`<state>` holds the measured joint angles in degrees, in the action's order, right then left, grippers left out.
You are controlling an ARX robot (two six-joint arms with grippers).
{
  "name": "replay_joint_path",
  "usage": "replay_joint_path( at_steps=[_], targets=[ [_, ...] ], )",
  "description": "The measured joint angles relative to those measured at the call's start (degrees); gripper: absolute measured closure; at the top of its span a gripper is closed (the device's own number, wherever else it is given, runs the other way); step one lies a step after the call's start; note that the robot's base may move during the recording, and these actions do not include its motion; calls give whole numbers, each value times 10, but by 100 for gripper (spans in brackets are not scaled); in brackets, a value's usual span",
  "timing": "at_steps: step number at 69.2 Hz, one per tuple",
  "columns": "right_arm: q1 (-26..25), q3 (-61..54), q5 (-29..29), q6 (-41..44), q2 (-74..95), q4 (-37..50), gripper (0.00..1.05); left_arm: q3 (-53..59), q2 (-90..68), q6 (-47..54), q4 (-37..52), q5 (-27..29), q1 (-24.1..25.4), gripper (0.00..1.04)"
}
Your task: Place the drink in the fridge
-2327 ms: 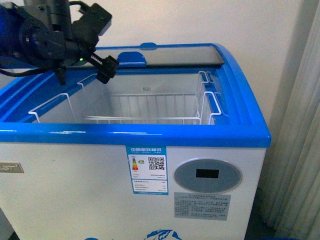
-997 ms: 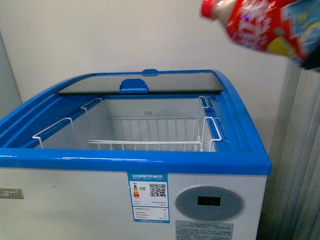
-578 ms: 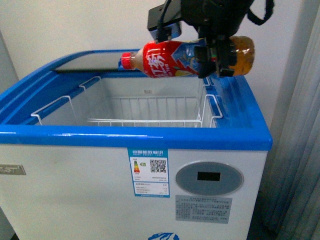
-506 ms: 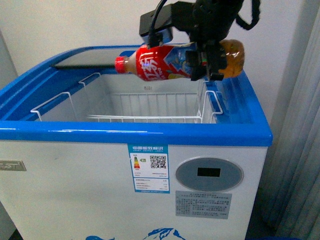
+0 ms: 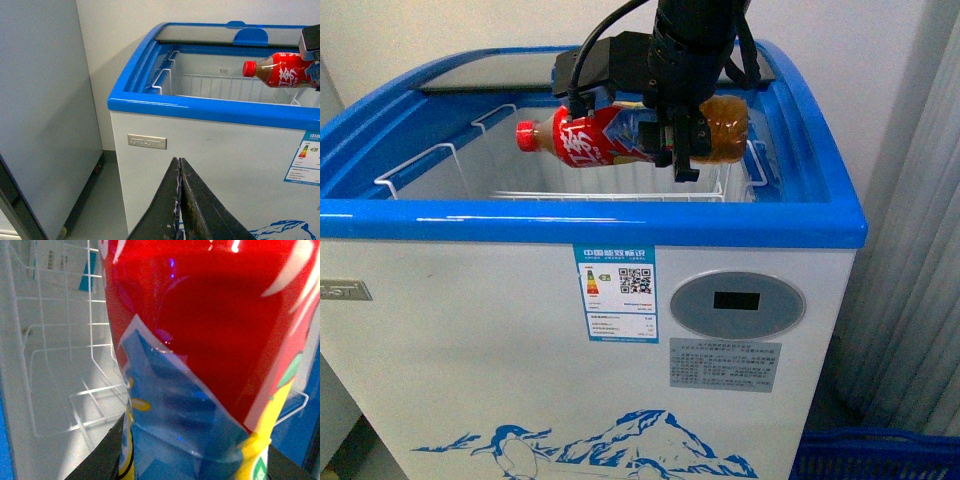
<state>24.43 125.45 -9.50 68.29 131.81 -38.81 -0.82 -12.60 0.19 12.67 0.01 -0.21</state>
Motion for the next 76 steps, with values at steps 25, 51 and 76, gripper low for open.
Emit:
replay_joint_path(
  at_steps=[25,51,76],
  targets=[
    [16,-26,42,-73,-29,26,6,0,121,0,-125,0,0,102],
    [-14,-287,46,-264,-325,117,8,0,122,0,-125,0,0,102],
    [-197,-503,79,-683,-753,-146,8,0,122,0,-126,0,0,102]
  ],
)
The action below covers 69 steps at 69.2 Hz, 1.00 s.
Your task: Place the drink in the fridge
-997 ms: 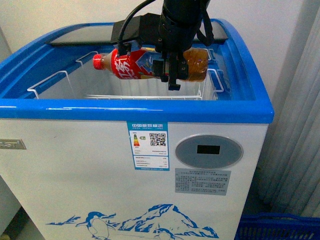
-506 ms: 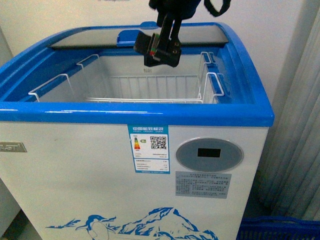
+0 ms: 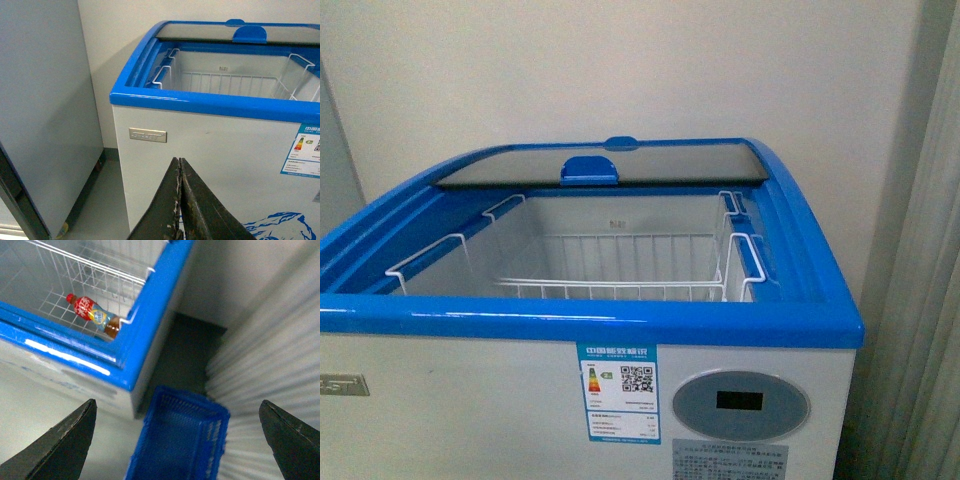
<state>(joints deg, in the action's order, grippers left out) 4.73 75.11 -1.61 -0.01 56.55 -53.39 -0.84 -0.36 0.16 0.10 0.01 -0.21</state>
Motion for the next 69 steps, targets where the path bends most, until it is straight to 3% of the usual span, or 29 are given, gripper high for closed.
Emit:
replay_joint_path(
  at_steps=[10,12,16,21,23,31,44,69],
  targets=[
    [-7,-19,5,-59,-119,-87,8,0,0,0,0,0,0,102],
    [-12,-36,15,-52,-146,-46,11,0,0,0,0,0,0,102],
    [-33,-120,18,-31,-210,116,20,0,0,0,0,0,0,102],
    [-44,-281,15,-16,-297,327,39,0,0,0,0,0,0,102],
    [-44,-328,16,-12,-317,369,46,0,0,0,0,0,0,102],
    [-45,-445,16,-5,-365,429,71,0,0,0,0,0,0,102],
    [-46,-538,16,-3,-416,468,103,0,0,0,0,0,0,102],
    [-46,-643,17,-2,-479,508,102,0,0,0,0,0,0,102]
  ],
)
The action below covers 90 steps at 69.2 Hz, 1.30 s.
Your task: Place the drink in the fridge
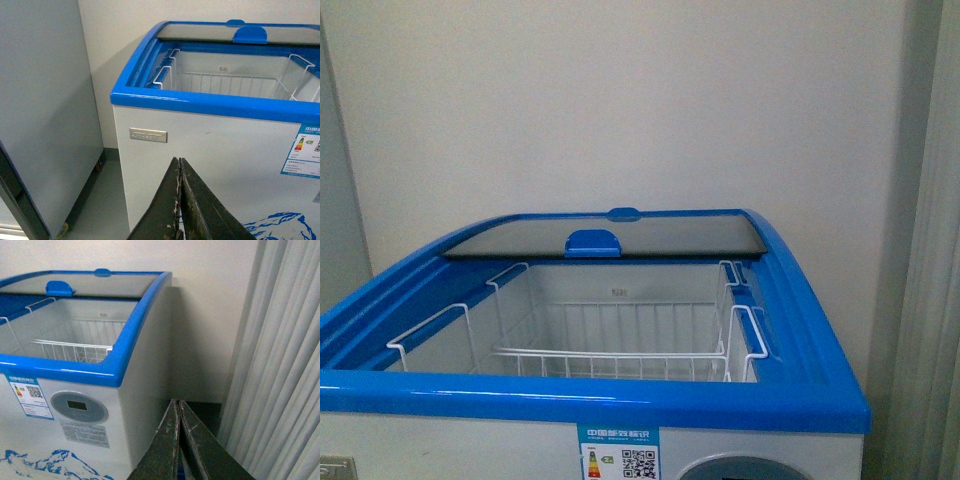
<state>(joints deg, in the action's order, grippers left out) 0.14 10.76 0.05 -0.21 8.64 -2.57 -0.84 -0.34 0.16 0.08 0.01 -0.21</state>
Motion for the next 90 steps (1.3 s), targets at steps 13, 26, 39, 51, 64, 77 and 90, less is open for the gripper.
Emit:
replay_joint_path(
  at_steps=[13,26,39,51,64,77,90],
  targets=[
    [0,-41,0,0,-28,13,102,0,0,0,0,0,0,102],
    [0,-63,0,0,-45,18,102,0,0,0,0,0,0,102],
    [0,-76,0,0,-57,21,102,0,0,0,0,0,0,102],
    [0,-98,1,0,-80,23,102,0,0,0,0,0,0,102],
    [0,-98,0,0,-82,24,102,0,0,0,0,0,0,102],
    [0,-98,0,1,-83,24,75,0,0,0,0,0,0,74],
    [0,-98,0,0,-83,24,42,0,0,0,0,0,0,41]
  ],
)
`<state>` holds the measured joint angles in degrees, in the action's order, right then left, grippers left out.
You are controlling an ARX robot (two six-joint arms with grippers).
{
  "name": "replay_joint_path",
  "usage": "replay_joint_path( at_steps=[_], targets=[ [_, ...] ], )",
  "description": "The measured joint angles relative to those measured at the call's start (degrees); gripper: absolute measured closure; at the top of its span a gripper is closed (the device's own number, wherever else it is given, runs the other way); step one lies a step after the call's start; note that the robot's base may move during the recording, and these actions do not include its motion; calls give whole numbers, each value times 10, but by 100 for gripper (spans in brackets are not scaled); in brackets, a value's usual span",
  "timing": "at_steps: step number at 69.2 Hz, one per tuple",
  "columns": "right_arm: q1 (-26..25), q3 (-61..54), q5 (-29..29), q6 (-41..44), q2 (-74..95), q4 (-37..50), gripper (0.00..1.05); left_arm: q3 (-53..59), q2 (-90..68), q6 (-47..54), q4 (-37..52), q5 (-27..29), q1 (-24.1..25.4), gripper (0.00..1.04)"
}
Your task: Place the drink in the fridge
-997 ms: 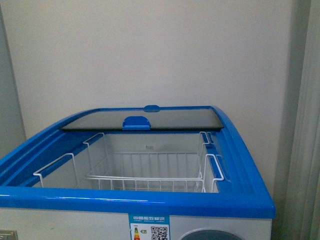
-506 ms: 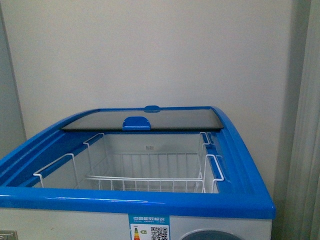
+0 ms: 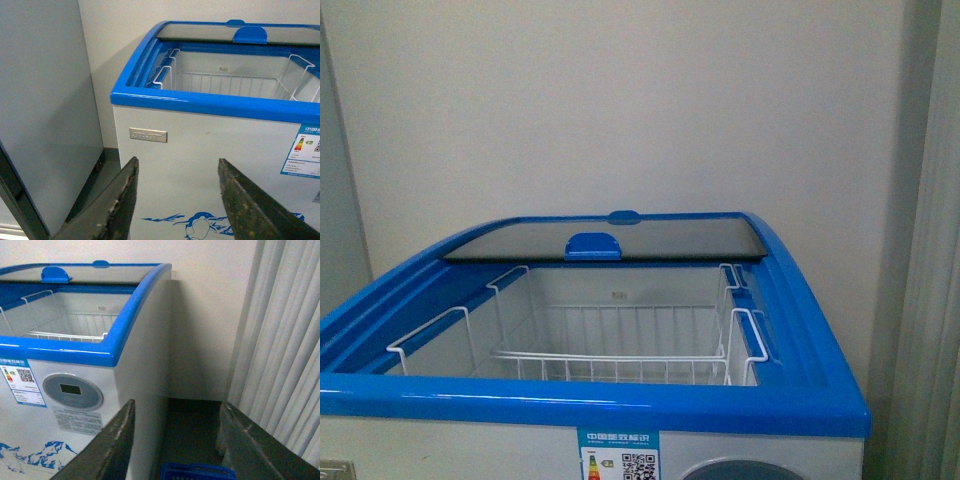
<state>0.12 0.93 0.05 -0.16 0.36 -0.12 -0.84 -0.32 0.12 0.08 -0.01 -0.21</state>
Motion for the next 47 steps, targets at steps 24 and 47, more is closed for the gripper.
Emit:
replay_joint_path(
  at_steps=[24,47],
  targets=[
    [0,0,0,0,0,0,8,0,0,0,0,0,0,8],
    [0,0,0,0,0,0,8,0,0,0,0,0,0,8]
  ],
)
